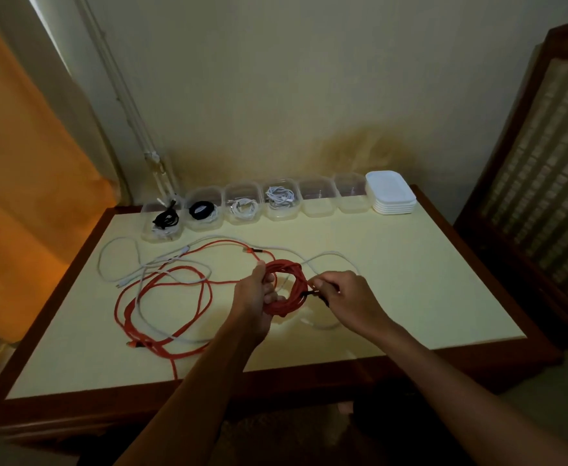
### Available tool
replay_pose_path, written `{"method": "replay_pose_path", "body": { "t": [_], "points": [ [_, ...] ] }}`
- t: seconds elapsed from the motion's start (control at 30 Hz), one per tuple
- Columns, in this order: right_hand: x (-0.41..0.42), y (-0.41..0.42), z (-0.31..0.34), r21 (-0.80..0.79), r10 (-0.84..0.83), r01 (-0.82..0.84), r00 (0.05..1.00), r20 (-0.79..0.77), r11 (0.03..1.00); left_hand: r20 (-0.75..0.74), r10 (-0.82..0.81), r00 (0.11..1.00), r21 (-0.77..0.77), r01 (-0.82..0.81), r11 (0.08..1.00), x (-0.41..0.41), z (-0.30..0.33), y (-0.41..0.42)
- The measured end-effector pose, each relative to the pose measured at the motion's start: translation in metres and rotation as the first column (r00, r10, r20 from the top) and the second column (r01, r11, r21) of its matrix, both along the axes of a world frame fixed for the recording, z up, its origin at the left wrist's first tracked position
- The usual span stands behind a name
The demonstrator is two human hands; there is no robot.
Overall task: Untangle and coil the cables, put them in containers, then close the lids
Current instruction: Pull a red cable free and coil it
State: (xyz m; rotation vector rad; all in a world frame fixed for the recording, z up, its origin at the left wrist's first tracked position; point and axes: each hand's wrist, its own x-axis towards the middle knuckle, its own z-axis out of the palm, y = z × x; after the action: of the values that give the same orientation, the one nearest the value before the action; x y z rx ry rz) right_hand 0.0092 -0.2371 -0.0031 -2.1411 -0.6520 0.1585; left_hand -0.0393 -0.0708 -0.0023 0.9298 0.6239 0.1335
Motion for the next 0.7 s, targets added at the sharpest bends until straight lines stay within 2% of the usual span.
{"method": "replay_pose_path", "body": {
  "t": [0.1, 0.17, 0.23, 0.3, 0.37, 0.43, 0.53, 0.6, 0.63, 0.67, 0.7],
  "points": [
    [0.014, -0.005, 0.0, 0.116, 0.089, -0.072, 0.985, -0.147, 0.991, -0.027, -0.007, 1.0, 0.015, 0.007, 1.0, 0.016, -0.007, 0.003],
    [0.028, -0.01, -0.003, 0.116, 0.109, -0.088, 0.975, -0.192, 0.989, -0.057, -0.017, 0.998, -0.064, 0.013, 0.998, 0.028, -0.013, 0.005],
    [0.038, -0.012, -0.004, 0.124, 0.086, -0.058, 0.968, -0.234, 0.991, -0.055, -0.053, 0.997, -0.153, 0.044, 0.987, 0.041, -0.017, 0.006],
    [0.048, -0.01, -0.002, 0.172, 0.046, 0.005, 0.957, -0.288, 0.985, -0.044, -0.131, 0.99, -0.144, 0.124, 0.982, 0.056, -0.016, 0.003],
    [0.064, -0.007, 0.001, 0.215, 0.004, 0.093, 0.911, -0.412, 0.972, -0.063, -0.215, 0.975, -0.026, 0.213, 0.977, 0.074, -0.013, 0.0],
    [0.084, -0.004, 0.005, 0.174, -0.007, 0.102, 0.88, -0.475, 0.979, -0.112, -0.277, 0.954, 0.126, 0.29, 0.949, 0.096, -0.009, -0.002],
    [0.111, 0.0, 0.011, 0.132, 0.002, 0.056, 0.915, -0.403, 0.99, -0.177, -0.323, 0.93, 0.294, 0.363, 0.884, 0.128, -0.004, -0.002],
    [0.136, 0.005, 0.01, 0.141, -0.064, 0.123, 0.929, -0.365, 0.982, -0.162, -0.329, 0.93, 0.449, 0.366, 0.815, 0.149, -0.007, 0.004],
    [0.153, 0.009, 0.007, 0.143, -0.116, 0.176, 0.928, -0.354, 0.974, -0.144, -0.321, 0.936, 0.569, 0.344, 0.747, 0.159, -0.014, 0.011],
    [0.17, 0.013, 0.005, 0.144, -0.167, 0.231, 0.919, -0.357, 0.962, -0.148, -0.303, 0.942, 0.713, 0.314, 0.627, 0.169, -0.024, 0.021],
    [0.188, 0.018, 0.003, 0.153, -0.218, 0.291, 0.904, -0.368, 0.945, -0.18, -0.273, 0.945, 0.841, 0.292, 0.456, 0.178, -0.034, 0.031]
  ]
}}
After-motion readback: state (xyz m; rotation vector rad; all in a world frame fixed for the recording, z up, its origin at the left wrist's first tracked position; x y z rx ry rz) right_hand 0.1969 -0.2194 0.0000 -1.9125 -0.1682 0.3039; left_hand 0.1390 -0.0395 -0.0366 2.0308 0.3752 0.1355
